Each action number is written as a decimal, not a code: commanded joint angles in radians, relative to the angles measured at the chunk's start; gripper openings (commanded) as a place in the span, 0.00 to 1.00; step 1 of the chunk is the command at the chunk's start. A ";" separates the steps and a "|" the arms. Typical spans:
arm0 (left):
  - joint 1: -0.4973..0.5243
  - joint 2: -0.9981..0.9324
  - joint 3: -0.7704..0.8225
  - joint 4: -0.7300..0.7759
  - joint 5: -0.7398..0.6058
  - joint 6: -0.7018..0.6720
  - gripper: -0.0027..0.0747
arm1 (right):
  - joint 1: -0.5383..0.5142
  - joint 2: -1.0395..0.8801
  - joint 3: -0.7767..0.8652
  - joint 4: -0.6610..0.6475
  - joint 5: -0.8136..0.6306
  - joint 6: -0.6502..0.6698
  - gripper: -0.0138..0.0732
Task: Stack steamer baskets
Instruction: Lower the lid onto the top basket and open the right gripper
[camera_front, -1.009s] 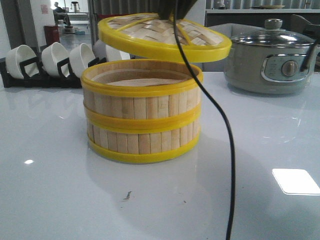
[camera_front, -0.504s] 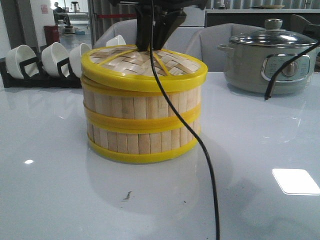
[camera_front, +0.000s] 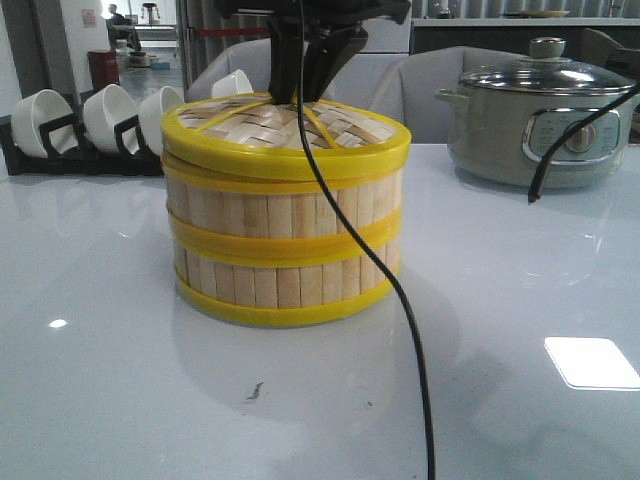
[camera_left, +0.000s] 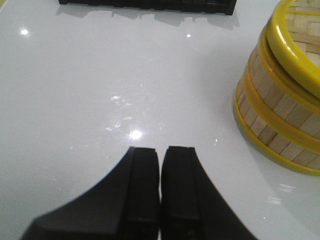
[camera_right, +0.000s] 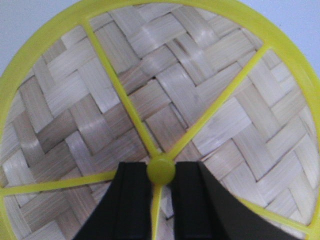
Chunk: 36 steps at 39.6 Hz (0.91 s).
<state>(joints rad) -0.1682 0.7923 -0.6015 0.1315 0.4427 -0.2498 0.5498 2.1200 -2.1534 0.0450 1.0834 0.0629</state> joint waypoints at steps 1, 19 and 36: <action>0.001 -0.009 -0.026 0.002 -0.079 -0.007 0.17 | 0.000 -0.067 -0.036 -0.002 -0.078 -0.014 0.21; 0.001 -0.009 -0.026 0.002 -0.079 -0.007 0.17 | 0.001 -0.052 -0.036 -0.002 -0.069 -0.014 0.21; 0.001 -0.009 -0.026 0.002 -0.079 -0.007 0.17 | 0.008 -0.054 -0.036 0.011 -0.062 -0.012 0.52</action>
<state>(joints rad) -0.1682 0.7923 -0.6015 0.1315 0.4427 -0.2498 0.5557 2.1312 -2.1534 0.0465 1.0687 0.0629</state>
